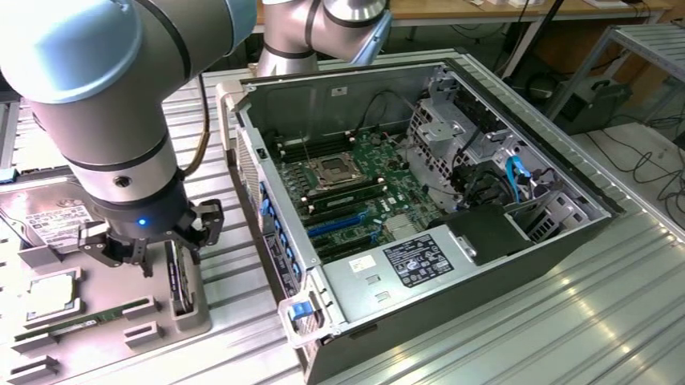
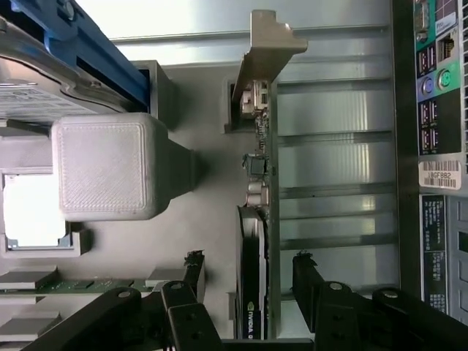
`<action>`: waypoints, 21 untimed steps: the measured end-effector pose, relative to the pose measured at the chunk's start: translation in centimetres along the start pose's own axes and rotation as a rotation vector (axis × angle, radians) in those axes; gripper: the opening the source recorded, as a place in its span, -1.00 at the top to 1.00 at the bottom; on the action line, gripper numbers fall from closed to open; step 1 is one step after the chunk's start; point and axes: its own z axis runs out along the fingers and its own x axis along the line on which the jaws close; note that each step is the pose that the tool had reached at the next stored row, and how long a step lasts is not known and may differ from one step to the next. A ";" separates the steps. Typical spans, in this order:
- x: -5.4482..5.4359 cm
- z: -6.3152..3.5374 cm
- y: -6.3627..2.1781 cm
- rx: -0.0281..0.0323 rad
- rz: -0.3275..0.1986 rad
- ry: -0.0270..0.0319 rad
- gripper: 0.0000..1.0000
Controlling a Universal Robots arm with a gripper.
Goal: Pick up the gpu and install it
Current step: 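Pick up the gpu and move the gpu toward the slot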
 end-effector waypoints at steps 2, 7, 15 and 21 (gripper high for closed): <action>0.0 0.37 0.12 -0.0001 0.001 -0.0001 -0.21; 0.0 1.12 0.12 0.0000 0.001 -0.0001 -0.21; -0.1 1.45 0.11 -0.0002 0.001 0.0001 0.10; -0.1 -1.62 0.85 0.0004 0.001 0.0041 0.44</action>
